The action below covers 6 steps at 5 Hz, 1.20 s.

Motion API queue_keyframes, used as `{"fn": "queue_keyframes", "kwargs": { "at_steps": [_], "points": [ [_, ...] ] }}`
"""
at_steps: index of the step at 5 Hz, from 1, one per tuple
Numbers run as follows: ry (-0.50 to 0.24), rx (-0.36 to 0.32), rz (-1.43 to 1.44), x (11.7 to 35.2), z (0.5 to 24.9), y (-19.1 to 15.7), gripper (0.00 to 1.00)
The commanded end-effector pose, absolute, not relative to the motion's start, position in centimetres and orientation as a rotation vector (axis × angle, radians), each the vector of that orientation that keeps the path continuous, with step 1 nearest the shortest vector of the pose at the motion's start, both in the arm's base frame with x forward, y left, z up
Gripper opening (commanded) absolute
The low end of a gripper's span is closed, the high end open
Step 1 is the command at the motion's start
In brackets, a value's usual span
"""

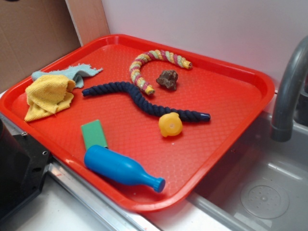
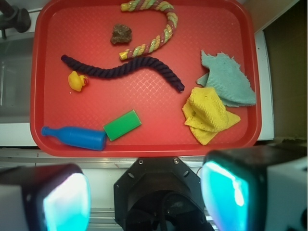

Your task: Grab the rock.

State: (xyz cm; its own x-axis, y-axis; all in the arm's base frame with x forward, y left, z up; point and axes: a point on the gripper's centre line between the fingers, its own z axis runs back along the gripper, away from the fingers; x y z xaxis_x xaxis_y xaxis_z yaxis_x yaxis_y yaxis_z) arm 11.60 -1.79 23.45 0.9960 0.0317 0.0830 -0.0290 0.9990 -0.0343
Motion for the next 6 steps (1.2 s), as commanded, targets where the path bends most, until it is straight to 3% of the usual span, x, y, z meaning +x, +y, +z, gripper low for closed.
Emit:
{"fn": "queue_keyframes", "kwargs": {
  "at_steps": [1,2,3,4,5,6],
  "points": [
    [-0.084,-0.033,0.03,11.6,23.4,-1.8,1.0],
    [-0.12,-0.075,-0.219,16.6,18.4,-3.8,1.0],
    [-0.102,0.012,-0.282,21.5,13.9,-5.2,1.0],
    [-0.058,0.024,-0.263,25.0,11.3,-4.4,1.0],
    [0.021,0.07,-0.241,26.9,8.9,-3.0,1.0],
    [0.009,0.006,-0.273,28.0,6.7,-1.9,1.0]
  ]
}}
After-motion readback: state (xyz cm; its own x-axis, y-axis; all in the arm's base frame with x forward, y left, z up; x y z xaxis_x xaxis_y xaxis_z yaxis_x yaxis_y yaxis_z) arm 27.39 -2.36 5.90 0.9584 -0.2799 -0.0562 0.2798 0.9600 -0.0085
